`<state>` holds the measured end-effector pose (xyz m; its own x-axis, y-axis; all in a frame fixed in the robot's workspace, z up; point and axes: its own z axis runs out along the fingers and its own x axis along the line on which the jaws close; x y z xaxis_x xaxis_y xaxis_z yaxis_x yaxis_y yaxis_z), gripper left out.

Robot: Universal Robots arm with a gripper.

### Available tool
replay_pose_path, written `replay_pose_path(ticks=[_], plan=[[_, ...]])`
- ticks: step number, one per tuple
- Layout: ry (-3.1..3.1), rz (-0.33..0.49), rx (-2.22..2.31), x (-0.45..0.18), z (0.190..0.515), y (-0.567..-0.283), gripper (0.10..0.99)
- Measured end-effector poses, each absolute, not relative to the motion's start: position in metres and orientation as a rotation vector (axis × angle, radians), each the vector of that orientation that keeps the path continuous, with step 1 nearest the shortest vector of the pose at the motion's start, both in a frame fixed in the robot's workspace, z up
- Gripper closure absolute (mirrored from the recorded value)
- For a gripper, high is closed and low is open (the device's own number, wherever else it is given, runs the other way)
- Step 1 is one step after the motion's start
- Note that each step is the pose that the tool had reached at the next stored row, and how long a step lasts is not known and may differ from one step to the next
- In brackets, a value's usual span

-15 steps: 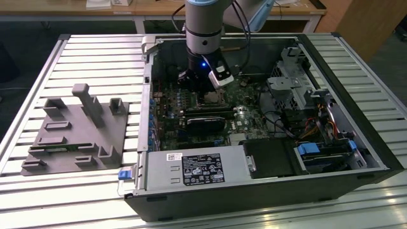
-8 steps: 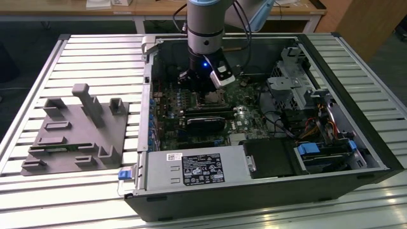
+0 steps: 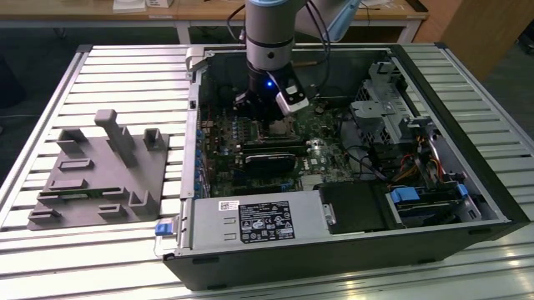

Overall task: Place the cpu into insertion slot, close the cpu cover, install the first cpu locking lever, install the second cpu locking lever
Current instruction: 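Close the cpu cover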

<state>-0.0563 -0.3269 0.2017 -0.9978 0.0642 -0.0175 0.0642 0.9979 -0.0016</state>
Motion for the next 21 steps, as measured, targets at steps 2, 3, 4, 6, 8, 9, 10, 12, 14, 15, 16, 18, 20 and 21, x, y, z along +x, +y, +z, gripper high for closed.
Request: replay_pose_path(ticks=[2, 3, 4, 6, 8, 9, 10, 12, 14, 15, 16, 18, 20, 21], plan=[[3.123, -0.003, 0.1, -0.056, 0.205, -0.327, 0.98], [3.123, -0.003, 0.1, -0.056, 0.207, -0.327, 0.98], [3.123, -0.003, 0.1, -0.056, 0.209, -0.327, 0.98], [3.123, -0.003, 0.1, -0.056, 0.214, -0.327, 0.98], [3.123, -0.003, 0.1, -0.056, 0.218, -0.327, 0.98], [3.123, -0.003, 0.1, -0.056, 0.219, -0.327, 0.98], [3.123, -0.003, 0.1, -0.056, 0.22, -0.327, 0.98], [3.122, -0.003, 0.1, -0.055, 0.22, -0.327, 0.98], [3.123, -0.003, 0.1, -0.052, 0.22, -0.327, 0.98], [3.123, -0.003, 0.1, -0.05, 0.22, -0.327, 0.98], [3.123, -0.003, 0.1, -0.047, 0.22, -0.327, 0.98], [3.123, -0.003, 0.1, -0.041, 0.22, -0.327, 0.98], [3.123, -0.003, 0.1, -0.036, 0.22, -0.327, 0.98], [3.123, -0.003, 0.1, -0.034, 0.22, -0.327, 0.98]])
